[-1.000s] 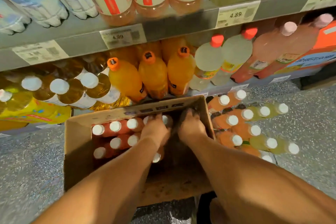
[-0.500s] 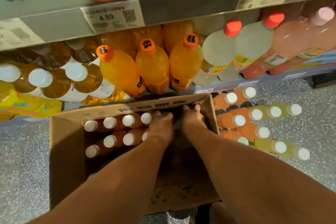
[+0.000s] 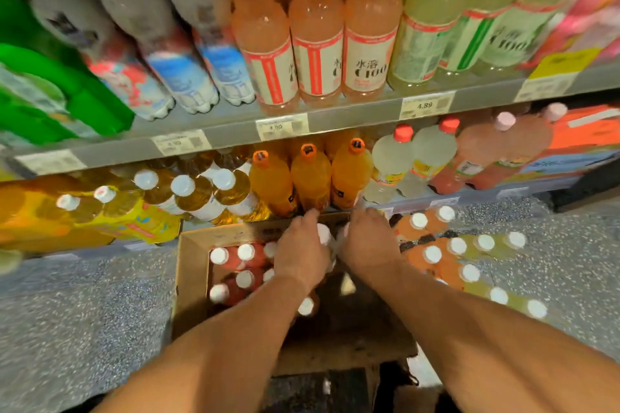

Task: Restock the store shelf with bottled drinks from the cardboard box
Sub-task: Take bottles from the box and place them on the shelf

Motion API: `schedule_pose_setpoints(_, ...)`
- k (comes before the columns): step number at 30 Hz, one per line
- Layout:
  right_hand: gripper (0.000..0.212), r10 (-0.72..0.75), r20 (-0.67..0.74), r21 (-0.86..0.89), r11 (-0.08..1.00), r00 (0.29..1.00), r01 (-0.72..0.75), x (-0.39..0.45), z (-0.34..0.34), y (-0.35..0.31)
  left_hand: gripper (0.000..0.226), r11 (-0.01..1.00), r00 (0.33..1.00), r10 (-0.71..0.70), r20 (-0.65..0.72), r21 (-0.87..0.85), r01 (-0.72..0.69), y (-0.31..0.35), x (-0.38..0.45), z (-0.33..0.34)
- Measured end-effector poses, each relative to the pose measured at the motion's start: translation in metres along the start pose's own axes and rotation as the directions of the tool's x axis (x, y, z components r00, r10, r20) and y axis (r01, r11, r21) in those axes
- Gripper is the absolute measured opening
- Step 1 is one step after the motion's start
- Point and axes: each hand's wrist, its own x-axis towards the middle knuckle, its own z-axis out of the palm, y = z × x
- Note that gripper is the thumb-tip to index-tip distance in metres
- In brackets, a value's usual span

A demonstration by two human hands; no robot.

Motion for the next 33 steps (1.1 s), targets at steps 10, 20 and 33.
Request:
schedule_pose_setpoints(10,0.019,0.058,-0.334,0.527,0.839,0.941,0.135,-0.111,-0.193,-0.057,0.040,0.860,0.943,0.026,-0.332,-0.473,-0.190,0.082,-0.100,-0.165)
schedule_pose_setpoints(20,0.030,-0.103,-0.628,0.488,0.719,0.771,0.494,-0.205,-0.412,-0.112,0.026,0.652,0.743,0.341,-0.576,-0.425,-0.628,0.196,-0.184,-0.363)
schedule_pose_setpoints(33,0.046,-0.124,-0.938,0.148,0.700,0.323,0.699,-0.247,-0.697,-0.154,0.031,0.453,0.292,0.381,-0.878,-0.098,-0.886,0.387,-0.239,-0.588)
